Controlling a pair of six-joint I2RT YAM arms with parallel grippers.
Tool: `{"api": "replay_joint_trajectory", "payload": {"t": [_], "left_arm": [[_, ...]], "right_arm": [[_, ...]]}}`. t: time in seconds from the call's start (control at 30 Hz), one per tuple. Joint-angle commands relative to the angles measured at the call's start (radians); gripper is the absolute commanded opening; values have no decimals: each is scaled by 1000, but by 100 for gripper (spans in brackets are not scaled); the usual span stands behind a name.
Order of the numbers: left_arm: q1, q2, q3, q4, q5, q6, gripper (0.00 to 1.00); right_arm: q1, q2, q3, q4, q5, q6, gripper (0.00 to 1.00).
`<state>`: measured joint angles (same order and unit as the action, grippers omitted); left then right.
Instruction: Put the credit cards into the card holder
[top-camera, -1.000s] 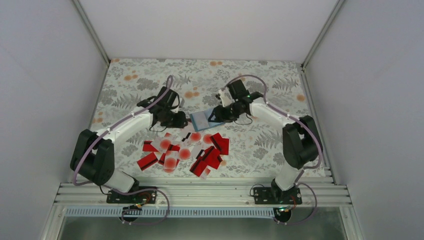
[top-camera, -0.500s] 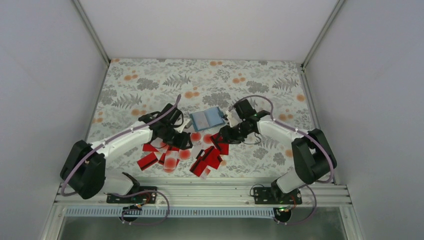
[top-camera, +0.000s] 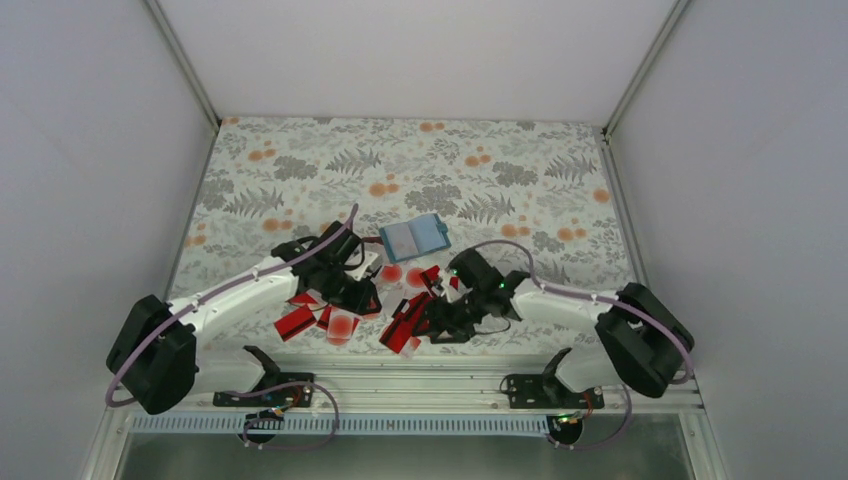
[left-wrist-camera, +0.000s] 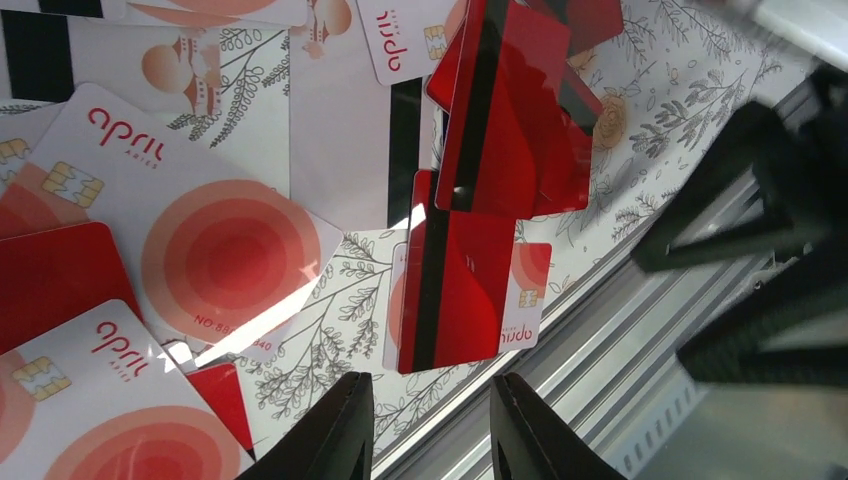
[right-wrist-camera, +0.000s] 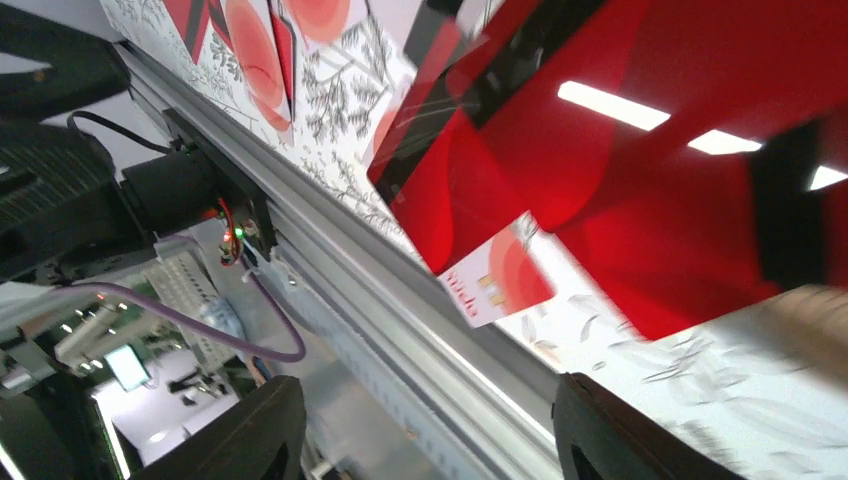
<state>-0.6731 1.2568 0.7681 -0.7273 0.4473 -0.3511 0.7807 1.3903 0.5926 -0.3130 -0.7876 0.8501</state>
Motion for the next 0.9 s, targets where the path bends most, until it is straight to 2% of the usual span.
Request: {"api": "replay_joint_trajectory", "payload": {"t": [0.0,0.1,0.23,0.43,0.67,0.87], "left_arm": [[-19,32,-21,47,22,-37,31],[-26,76,-19,55,16,-38,31],[-42,153,-18,72,19,-30,31],[-57,237,-23,114,29,-25,31],[-74,282,-27,134,37,-16,31],[-90,299,-30,145,35,-12,31]], "right_arm": [[130,-45,-77,252,50,376,66],[240,-29,-86,304,138,496,66],[327,-17,-124,400,240,665,65],[376,5,-195,515,353,784,58],[430,70,-198,590,479,863,55],[450,28,-211,516,573,906,53]]}}
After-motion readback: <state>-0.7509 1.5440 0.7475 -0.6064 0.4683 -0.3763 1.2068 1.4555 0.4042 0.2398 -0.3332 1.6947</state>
